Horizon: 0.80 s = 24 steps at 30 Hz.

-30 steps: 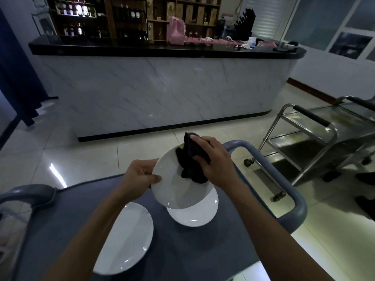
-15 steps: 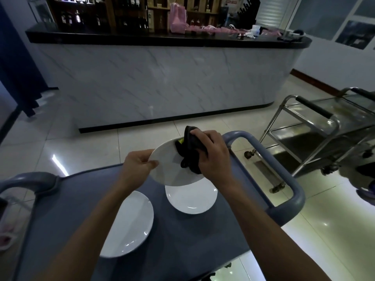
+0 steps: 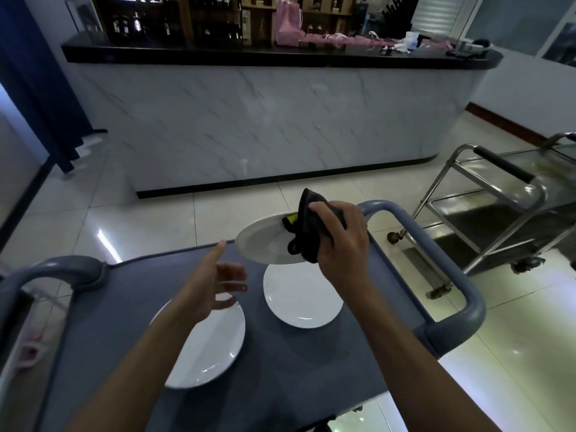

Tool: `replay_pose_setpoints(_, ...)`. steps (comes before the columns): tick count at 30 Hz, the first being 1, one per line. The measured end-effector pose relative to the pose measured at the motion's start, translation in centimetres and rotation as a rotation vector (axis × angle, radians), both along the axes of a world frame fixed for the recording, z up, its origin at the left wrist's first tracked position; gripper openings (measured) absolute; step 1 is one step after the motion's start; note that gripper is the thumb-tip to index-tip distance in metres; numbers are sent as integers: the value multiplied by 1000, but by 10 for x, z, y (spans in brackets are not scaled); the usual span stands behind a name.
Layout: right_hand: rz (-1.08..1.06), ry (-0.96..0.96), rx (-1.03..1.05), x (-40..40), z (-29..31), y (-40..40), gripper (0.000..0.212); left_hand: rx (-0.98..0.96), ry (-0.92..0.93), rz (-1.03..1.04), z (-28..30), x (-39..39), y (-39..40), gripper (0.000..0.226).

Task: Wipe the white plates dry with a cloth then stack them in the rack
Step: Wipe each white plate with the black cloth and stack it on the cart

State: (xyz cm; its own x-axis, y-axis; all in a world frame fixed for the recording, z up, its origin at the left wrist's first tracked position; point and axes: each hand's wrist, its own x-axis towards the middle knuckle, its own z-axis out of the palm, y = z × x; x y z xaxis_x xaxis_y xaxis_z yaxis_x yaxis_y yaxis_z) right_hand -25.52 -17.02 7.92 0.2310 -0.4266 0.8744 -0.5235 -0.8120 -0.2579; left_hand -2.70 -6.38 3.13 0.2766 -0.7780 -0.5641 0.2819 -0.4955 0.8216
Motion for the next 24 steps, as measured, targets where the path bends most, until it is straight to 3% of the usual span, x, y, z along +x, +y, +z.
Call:
replay_pose_setpoints(5,25,20,-66,5,-6,5,20,33,292,-139,8,-4,-7,82)
replay_pose_setpoints(10,51,82,-76,5,-20,10,21,20,449,-139,13,-12,-8,56)
replay_pose_setpoints(14,72,131,-55,-2,-33,11,26,-30,565,8,9,-17,-9,27)
replay_pose_setpoints(17,100,159,-60,-7,-43,14,34,-123,684,152,12,-19,-14,19)
replay_pose_setpoints(24,128,262,-15,-30,-63,12,50,-261,598,213,14,-9,-12,18)
